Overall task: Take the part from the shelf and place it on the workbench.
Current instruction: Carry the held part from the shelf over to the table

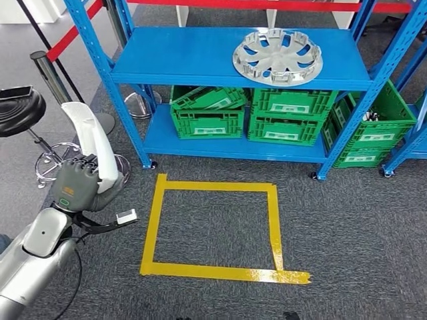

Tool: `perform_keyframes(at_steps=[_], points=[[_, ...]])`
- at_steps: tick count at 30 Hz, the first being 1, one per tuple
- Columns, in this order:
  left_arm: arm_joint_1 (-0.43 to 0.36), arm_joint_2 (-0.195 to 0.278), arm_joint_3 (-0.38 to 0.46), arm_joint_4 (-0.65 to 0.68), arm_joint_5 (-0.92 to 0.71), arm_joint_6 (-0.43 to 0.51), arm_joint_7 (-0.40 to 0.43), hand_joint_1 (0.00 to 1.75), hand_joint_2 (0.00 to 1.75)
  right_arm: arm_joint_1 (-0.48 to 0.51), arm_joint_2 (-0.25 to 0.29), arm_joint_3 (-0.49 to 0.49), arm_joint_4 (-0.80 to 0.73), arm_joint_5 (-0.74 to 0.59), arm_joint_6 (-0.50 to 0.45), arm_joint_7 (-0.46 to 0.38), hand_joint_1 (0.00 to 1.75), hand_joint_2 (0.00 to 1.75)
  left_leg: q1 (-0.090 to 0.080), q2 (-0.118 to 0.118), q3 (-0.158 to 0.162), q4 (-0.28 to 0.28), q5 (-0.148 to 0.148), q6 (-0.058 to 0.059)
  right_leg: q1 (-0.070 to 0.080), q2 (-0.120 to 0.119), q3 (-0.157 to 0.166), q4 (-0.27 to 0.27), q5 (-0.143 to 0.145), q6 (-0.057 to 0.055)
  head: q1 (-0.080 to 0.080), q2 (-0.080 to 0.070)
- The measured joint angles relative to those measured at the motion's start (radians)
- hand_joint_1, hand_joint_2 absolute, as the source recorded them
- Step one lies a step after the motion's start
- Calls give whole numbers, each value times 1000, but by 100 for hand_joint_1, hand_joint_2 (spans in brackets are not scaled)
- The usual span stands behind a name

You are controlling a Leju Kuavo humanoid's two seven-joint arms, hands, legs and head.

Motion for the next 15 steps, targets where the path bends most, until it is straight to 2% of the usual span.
perform_keyframes(at_steps=[1, 3, 4, 5, 7, 8, 9, 11, 12, 13, 14, 15], points=[[-5, -2, -1, 2, 5, 0, -1, 175, 0, 0, 0, -2, 0, 0, -1, -1, 0, 0, -1, -1, 46, -63, 18, 6, 1, 0, -14, 6, 6, 2, 0, 0], [-17, -6, -2, 4, 15, 1, -4, 175, 0, 0, 2, -6, 0, 0, -2, -2, 0, 0, -6, -2, 130, -196, 19, 19, 2, 0, -33, 14, 17, 10, 1, 0], [-22, -7, -2, 5, 19, 1, -5, 175, 0, 0, 3, -8, 0, 0, -2, -2, 0, 0, -10, -3, 152, -235, 10, 25, 0, 0, -39, 14, 24, 16, 1, 0], [-26, -9, -3, 7, 21, 1, -6, 175, 0, 0, 4, -9, 0, 0, -2, -3, 0, 0, -13, -3, 160, -253, 8, 29, -2, 0, -42, 13, 32, 23, 1, 0], [-32, -12, -6, 11, 24, 1, -8, 175, 0, 2, 4, -12, 0, 0, -2, -3, 0, 0, -14, -1, 158, -273, 22, 39, -6, 2, -53, 13, 33, 36, 1, 0], [-35, -15, -7, 13, 25, 1, -8, 175, 0, 3, 4, -12, 0, 0, -2, -3, 0, 0, -12, 1, 155, -282, 31, 45, -6, 4, -64, 28, 14, 41, 3, 0], [-37, -18, -9, 15, 25, 1, -9, 175, 0, 3, 4, -13, 0, 0, -3, -3, 0, 0, -10, 2, 149, -290, 40, 50, -7, 5, -80, 63, -19, 45, 5, 0], [-40, -22, -13, 20, 25, 1, -9, 175, 0, 3, 4, -13, 0, 0, -3, -3, 0, 0, -9, 5, 130, -288, 53, 55, -9, 6, -122, 186, -100, 52, 9, 0], [-41, -25, -15, 22, 25, 1, -9, 175, 0, 3, 4, -13, 0, 1, -3, -3, 0, 0, -9, 6, 118, -284, 59, 53, -11, 6, -137, 248, -125, 56, 9, 0], [-41, -28, -17, 25, 25, 1, -9, 175, 0, 4, 4, -13, 0, 1, -3, -3, 0, 0, -8, 7, 107, -278, 65, 52, -12, 6, -141, 285, -131, 60, 10, 0], [-41, -30, -19, 27, 25, 1, -9, 175, 0, 4, 4, -13, 0, 2, -3, -3, 0, 0, -6, 8, 95, -272, 69, 50, -14, 5, -127, 286, -118, 64, 11, 0], [-41, -33, -22, 29, 26, 1, -9, 175, 0, 4, 4, -13, 0, 2, -3, -3, 0, 0, -4, 8, 84, -264, 73, 46, -17, 5, -96, 251, -92, 67, 11, 0]])
